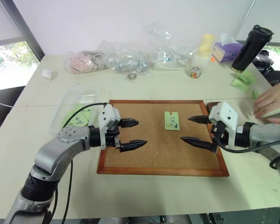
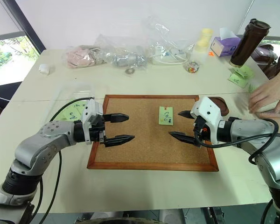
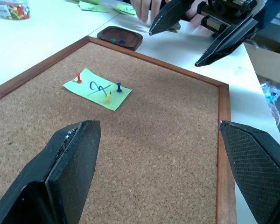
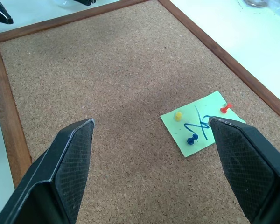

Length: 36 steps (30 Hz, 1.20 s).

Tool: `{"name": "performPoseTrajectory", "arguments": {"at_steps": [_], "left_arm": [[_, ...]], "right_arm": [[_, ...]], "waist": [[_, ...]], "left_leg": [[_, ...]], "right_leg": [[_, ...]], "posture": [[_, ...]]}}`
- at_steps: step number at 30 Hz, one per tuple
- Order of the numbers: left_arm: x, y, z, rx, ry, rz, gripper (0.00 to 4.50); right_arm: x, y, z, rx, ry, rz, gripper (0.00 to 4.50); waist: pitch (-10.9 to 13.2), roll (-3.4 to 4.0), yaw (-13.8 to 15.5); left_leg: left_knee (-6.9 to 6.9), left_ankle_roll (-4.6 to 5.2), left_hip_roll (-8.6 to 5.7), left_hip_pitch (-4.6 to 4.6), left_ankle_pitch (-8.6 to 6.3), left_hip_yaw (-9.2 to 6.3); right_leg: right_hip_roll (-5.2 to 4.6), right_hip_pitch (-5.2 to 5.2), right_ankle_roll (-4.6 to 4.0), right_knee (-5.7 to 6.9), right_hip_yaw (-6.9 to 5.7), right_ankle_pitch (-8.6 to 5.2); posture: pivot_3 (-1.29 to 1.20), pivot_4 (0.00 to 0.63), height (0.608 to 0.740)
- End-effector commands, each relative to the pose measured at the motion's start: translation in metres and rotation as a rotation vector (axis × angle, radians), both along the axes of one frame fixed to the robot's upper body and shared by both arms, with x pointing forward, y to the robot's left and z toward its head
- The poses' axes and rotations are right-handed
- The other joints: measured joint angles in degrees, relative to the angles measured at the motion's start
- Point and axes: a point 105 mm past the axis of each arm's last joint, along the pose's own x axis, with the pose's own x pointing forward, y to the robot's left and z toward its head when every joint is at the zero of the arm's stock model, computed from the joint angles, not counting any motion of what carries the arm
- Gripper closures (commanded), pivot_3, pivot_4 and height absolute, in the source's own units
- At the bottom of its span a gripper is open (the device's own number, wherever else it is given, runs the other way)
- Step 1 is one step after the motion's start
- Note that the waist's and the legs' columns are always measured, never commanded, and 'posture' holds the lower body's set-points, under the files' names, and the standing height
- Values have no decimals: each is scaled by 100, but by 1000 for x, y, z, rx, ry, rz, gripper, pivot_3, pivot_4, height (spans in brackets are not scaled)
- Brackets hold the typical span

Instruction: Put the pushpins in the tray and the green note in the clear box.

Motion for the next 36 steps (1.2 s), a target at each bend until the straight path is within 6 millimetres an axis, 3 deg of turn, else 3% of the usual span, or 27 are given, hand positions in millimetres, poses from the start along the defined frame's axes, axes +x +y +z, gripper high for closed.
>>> {"name": "performPoseTrajectory", "arguments": {"at_steps": [1,30,33,36], "left_arm": [[3,0,12,-17,-63,6,69],[8,3,3,20,-84,19,69],[10,1,-1,16,-89,19,871],[10,-2,-5,32,-107,4,2263]], "right_arm": [[0,-1,11,-1,-49,5,446],[2,1,10,8,-56,-3,446],[2,1,10,8,-56,-3,446],[3,2,9,6,-56,-2,446]], "waist": [[0,0,3],[0,0,2],[0,0,4],[0,0,4]], "left_leg": [[0,0,0,0,0,0],[0,0,0,0,0,0],[0,0,0,0,0,0],[0,0,0,0,0,0]], "right_leg": [[0,0,0,0,0,0],[0,0,0,0,0,0],[0,0,0,0,0,0],[0,0,0,0,0,0]], "posture": [[0,150,740],[0,150,740],[0,150,740],[0,150,740]]}}
